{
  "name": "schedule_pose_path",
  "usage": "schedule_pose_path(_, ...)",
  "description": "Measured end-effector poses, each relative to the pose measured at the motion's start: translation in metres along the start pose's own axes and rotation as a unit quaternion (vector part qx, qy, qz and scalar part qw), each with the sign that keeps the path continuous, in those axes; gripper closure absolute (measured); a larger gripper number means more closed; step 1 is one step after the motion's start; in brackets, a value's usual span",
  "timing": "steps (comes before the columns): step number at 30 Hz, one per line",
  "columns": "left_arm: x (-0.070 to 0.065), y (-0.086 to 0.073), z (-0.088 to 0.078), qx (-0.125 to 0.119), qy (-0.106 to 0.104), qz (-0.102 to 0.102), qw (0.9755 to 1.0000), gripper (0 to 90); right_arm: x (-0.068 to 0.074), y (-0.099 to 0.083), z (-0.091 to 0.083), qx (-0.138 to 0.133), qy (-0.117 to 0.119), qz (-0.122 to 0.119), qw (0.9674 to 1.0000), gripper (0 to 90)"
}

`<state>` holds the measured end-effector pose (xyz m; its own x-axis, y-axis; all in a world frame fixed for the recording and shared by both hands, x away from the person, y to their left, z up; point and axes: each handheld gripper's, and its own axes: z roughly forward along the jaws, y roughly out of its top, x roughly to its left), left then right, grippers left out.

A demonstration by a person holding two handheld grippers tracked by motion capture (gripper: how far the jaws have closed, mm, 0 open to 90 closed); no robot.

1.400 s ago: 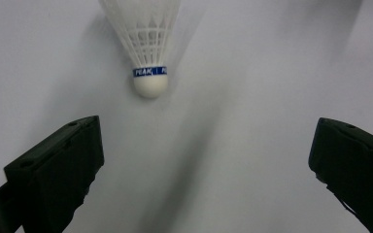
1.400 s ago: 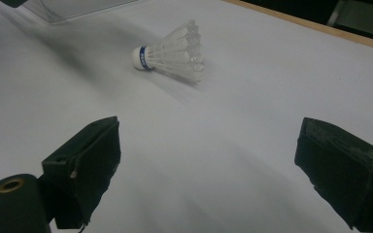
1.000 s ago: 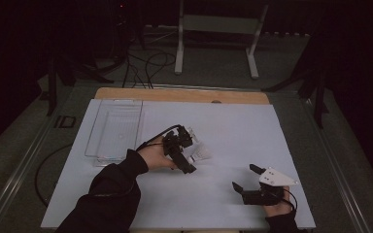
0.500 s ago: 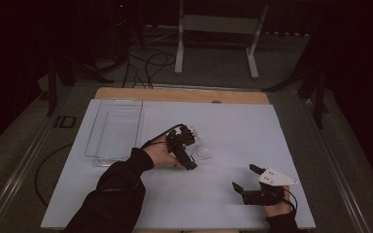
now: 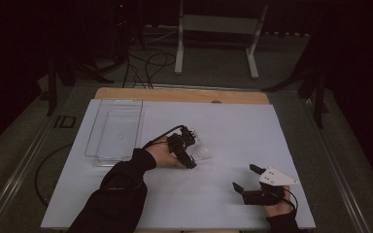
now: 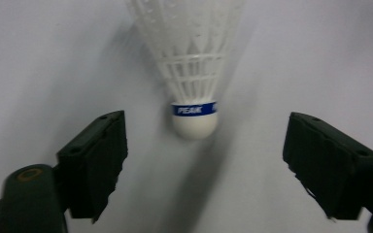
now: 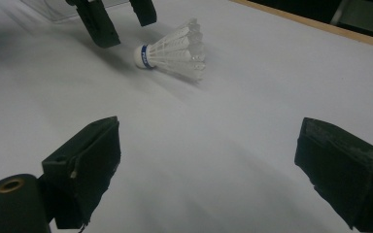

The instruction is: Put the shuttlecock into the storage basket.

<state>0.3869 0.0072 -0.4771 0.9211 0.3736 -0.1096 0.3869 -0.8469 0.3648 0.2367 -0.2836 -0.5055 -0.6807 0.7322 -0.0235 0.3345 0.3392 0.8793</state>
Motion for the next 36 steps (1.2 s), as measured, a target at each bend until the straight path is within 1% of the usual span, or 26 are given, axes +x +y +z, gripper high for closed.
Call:
schedule_pose_path(1,0.000,0.000,0.001,0.001,-0.001,-0.001,1.0000,21.1,0.000,0.000,0.000,0.000,0.000,0.001,1.0000,9.1)
schedule_pose_path(3,0.000,0.000,0.003,0.005,0.004,0.004,1.0000,23.5,0.000,0.000,0.000,0.000,0.000,0.001,1.0000,9.1)
schedule_pose_path(7,0.000,0.001,0.007,0.017,0.011,-0.003,0.9998,33.4,0.000,0.000,0.000,0.000,0.000,0.001,1.0000,9.1)
schedule_pose_path(10,0.000,0.003,0.008,0.020,0.009,-0.007,0.9997,41.1,0.000,0.000,0.000,0.000,0.001,0.001,1.0000,9.1)
schedule_pose_path(12,-0.001,0.004,0.010,0.026,0.012,-0.007,0.9996,44.1,0.000,0.000,0.000,0.000,0.002,0.001,1.0000,9.1)
schedule_pose_path(17,-0.002,0.007,0.013,0.032,0.014,-0.006,0.9993,47.3,0.000,0.000,0.000,0.002,0.002,0.001,1.0000,9.1)
schedule_pose_path(19,-0.002,0.009,0.017,0.038,0.016,-0.013,0.9991,48.2,0.000,0.000,0.000,0.002,0.002,0.001,1.0000,9.1)
schedule_pose_path(23,-0.003,0.010,0.020,0.046,0.019,-0.013,0.9987,53.6,-0.001,0.000,0.000,0.001,0.003,0.001,1.0000,9.1)
schedule_pose_path(25,-0.003,0.011,0.022,0.049,0.019,-0.010,0.9986,57.9,-0.001,0.000,0.000,0.001,0.003,0.002,1.0000,9.1)
schedule_pose_path(26,-0.003,0.011,0.022,0.048,0.019,-0.013,0.9986,58.8,-0.001,0.000,0.000,0.002,0.003,0.001,1.0000,9.1)
schedule_pose_path(28,-0.003,0.012,0.024,0.051,0.018,-0.009,0.9985,63.3,-0.001,0.000,0.000,0.002,0.004,0.002,1.0000,9.1)
schedule_pose_path(33,-0.004,0.014,0.025,0.054,0.019,-0.009,0.9983,64.8,-0.001,0.000,0.000,0.002,0.003,0.002,1.0000,9.1)
schedule_pose_path(36,-0.003,0.014,0.025,0.055,0.016,-0.009,0.9983,65.5,-0.001,0.000,0.000,0.003,0.004,0.002,1.0000,9.1)
